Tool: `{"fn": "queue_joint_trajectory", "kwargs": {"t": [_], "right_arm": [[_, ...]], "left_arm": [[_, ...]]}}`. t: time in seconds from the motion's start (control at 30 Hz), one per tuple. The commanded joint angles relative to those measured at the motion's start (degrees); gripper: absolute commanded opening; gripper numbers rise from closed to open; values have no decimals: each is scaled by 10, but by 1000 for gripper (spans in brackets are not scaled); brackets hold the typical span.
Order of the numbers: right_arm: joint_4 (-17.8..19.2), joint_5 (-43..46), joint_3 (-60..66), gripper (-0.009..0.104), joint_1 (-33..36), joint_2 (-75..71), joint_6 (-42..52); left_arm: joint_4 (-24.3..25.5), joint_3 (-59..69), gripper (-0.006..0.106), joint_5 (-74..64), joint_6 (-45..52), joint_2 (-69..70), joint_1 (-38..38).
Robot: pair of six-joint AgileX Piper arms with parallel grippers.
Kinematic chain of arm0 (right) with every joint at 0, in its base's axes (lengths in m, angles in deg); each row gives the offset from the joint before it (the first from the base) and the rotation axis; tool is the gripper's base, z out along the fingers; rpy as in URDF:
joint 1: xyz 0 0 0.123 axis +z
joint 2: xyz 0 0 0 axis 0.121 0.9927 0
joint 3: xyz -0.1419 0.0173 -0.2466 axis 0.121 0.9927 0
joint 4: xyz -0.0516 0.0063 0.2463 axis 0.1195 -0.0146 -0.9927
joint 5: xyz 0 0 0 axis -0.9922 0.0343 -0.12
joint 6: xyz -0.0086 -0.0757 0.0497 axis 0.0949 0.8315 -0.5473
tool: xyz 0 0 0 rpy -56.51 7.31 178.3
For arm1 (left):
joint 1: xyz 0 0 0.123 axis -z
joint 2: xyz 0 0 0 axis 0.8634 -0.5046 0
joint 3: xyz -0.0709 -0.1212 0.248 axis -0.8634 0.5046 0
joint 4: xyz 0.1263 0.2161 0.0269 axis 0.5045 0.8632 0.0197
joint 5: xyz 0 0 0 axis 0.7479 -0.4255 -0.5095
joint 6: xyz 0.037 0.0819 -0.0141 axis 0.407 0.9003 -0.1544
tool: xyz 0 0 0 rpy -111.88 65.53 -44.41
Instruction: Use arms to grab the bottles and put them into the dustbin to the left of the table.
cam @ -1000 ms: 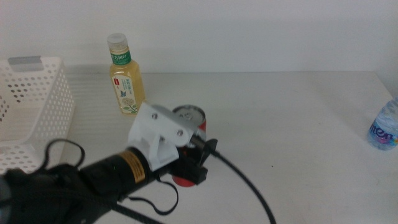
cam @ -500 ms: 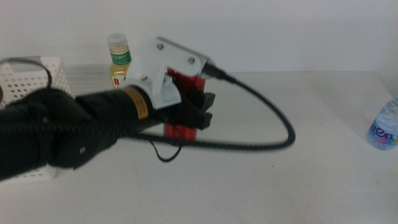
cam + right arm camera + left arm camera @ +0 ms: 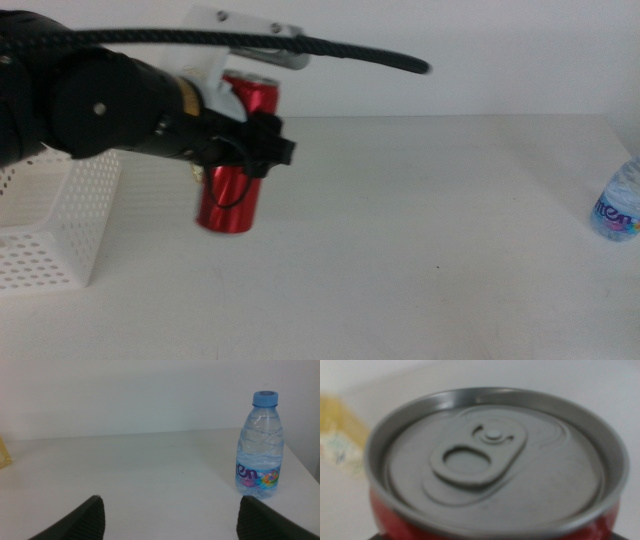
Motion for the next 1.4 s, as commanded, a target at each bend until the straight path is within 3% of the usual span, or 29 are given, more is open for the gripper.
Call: {"fn": "queue_joint_trajectory", "kwargs": {"t": [0.0,0.2,0.8,1.13,1.37], "right_arm": [[3,44,-4,70,-3,-16,4],[3,44,-4,70,-3,-16,4],[3,44,-4,70,-3,-16,4],[3,44,-4,70,-3,-16,4],[3,44,-4,70,-3,-16,4]], "left_arm": [[-29,-27,-5,8,14,26,-25],[-79,-45,-5,-61,59,26,-115],[-69,-246,-5,-294,117,-47,-386],[-86,-377,-5,-386,165,-163,-467],[-123,-410,-5,-386,207,-229,-484]]}}
